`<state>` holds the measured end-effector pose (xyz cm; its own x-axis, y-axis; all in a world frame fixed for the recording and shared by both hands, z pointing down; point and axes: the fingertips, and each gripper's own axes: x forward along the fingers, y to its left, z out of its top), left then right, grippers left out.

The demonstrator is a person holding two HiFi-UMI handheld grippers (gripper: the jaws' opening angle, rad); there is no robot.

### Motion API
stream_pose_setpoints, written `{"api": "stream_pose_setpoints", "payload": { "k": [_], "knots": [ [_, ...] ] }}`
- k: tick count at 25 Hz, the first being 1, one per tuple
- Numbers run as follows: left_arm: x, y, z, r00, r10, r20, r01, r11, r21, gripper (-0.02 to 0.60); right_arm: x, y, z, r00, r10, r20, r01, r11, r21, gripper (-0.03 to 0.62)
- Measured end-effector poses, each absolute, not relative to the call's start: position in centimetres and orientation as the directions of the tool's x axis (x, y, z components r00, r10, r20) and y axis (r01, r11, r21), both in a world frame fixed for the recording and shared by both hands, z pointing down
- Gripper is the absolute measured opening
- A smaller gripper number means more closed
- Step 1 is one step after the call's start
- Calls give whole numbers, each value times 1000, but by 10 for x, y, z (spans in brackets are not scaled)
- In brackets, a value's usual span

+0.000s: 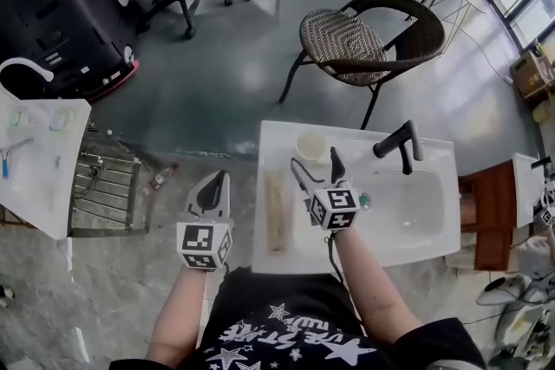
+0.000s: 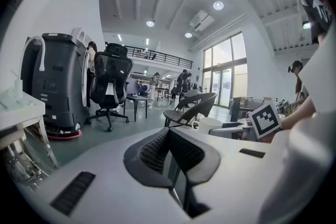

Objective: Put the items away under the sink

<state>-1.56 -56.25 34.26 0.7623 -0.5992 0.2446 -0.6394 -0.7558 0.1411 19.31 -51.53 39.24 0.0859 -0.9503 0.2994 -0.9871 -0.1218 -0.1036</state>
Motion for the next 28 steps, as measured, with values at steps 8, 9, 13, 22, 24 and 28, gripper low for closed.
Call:
{"api": "stream_pose_setpoints", "payload": {
  "k": [8,9,13,22,24,28],
  "knots": [
    [-14,-577,355,757,-593,275,-642,-753,145,9,192,-543,405,64,-927,369,-998,-61,19,420],
    [-14,-578,356,755,-595,277,-645,-751,145,9,193,-546,405,62,-929,366,-998,-57,25,420],
    [-16,-585,355,744,-606,280,-657,-740,143,9,194,-556,400,37,-938,346,-999,-33,17,420],
    [-19,-585,365,732,-610,304,-666,-734,132,9,189,-574,401,9,-945,326,-1000,0,26,419],
    [-19,-581,365,726,-613,311,-671,-731,127,9,187,-575,400,-6,-943,332,-1000,15,25,415],
    [-19,-569,359,715,-623,316,-681,-722,118,9,183,-571,398,-44,-941,335,-999,48,4,413]
  ]
}}
